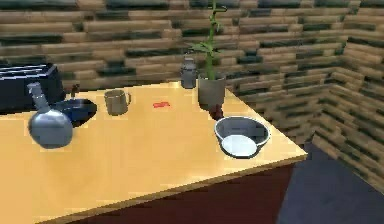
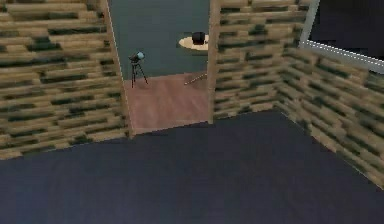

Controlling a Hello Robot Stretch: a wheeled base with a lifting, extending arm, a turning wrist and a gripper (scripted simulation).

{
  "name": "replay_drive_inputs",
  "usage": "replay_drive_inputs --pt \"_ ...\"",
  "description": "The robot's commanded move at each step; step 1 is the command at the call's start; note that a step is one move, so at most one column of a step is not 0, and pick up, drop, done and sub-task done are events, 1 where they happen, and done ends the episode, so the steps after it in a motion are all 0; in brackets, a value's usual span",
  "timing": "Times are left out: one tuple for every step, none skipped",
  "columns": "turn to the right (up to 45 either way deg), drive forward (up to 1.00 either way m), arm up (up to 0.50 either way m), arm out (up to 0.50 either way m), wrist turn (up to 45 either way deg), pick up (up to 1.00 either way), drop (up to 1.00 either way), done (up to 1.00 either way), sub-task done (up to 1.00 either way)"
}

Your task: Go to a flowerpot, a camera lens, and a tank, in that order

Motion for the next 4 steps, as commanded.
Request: replay_drive_inputs --pt "45.0 0.0 0.0 0.0 0.0 0.0 0.0 0.0 0.0" --pt "33.0 0.0 0.0 0.0 0.0 0.0 0.0 0.0 0.0" --pt "0.0 0.15 0.0 0.0 0.0 0.0 0.0 0.0 0.0" --pt "-45.0 0.0 0.0 0.0 0.0 0.0 0.0 0.0 0.0"
